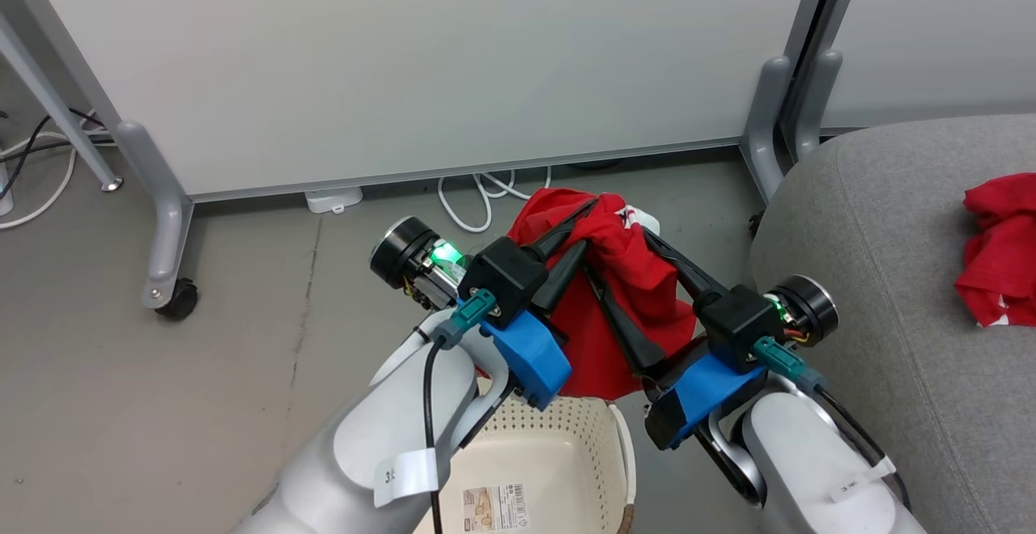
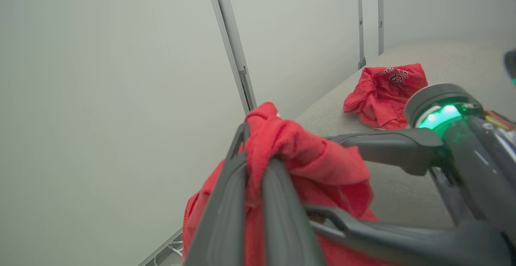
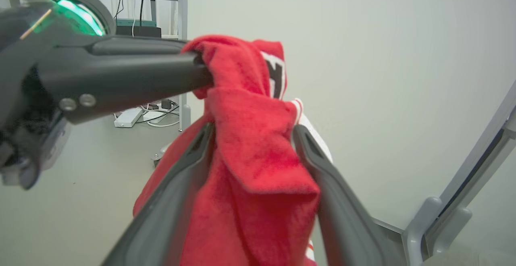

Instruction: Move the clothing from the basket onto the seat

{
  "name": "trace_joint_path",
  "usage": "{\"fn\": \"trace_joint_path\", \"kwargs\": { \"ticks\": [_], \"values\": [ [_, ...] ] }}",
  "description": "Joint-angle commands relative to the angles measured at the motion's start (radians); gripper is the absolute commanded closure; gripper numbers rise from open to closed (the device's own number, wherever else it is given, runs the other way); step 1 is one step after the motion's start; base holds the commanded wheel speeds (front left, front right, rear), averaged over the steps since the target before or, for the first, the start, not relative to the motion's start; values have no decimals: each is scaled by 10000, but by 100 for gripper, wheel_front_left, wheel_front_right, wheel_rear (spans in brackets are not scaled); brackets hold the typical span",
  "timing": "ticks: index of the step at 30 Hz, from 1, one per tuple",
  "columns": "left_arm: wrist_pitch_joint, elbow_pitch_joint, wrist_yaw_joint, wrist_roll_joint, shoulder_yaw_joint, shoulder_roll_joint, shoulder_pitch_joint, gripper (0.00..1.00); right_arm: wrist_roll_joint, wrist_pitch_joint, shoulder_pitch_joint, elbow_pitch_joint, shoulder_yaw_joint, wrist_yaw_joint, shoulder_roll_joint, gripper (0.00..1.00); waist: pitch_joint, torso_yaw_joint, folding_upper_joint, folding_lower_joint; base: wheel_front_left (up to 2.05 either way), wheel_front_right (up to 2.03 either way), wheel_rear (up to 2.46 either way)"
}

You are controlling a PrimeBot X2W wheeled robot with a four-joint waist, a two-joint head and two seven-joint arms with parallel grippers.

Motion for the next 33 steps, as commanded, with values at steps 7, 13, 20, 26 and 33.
{"fn": "trace_joint_path", "kwargs": {
  "ticks": [7, 13, 20, 26, 33],
  "values": [
    [-50, -101, -34, 23, -48, -46, -141, 100, 129, -3, -232, 529, 68, 1, 67, 100, 27, 37, 0, 0, 0, 0, 0],
    [-50, -85, -52, 54, -23, -58, -86, 100, 157, -3, -220, 558, 35, 1, 108, 100, -19, -11, 0, 0, 0, 0, 0],
    [-50, -7, -71, 72, -18, -59, -93, 100, 163, -3, -198, 532, -8, 1, 132, 100, 1, -42, 0, 0, 0, 0, 0],
    [-50, -10, -81, 109, 27, -43, -116, 59, 181, -3, -220, 504, -53, 1, 150, 100, 28, -64, 0, 0, 0, 0, 0],
    [-50, 27, -82, 188, 55, -41, -26, 0, 208, -5, -195, 389, -254, 1, 185, 100, 64, -80, 0, 0, 0, 0, 0]
  ]
}}
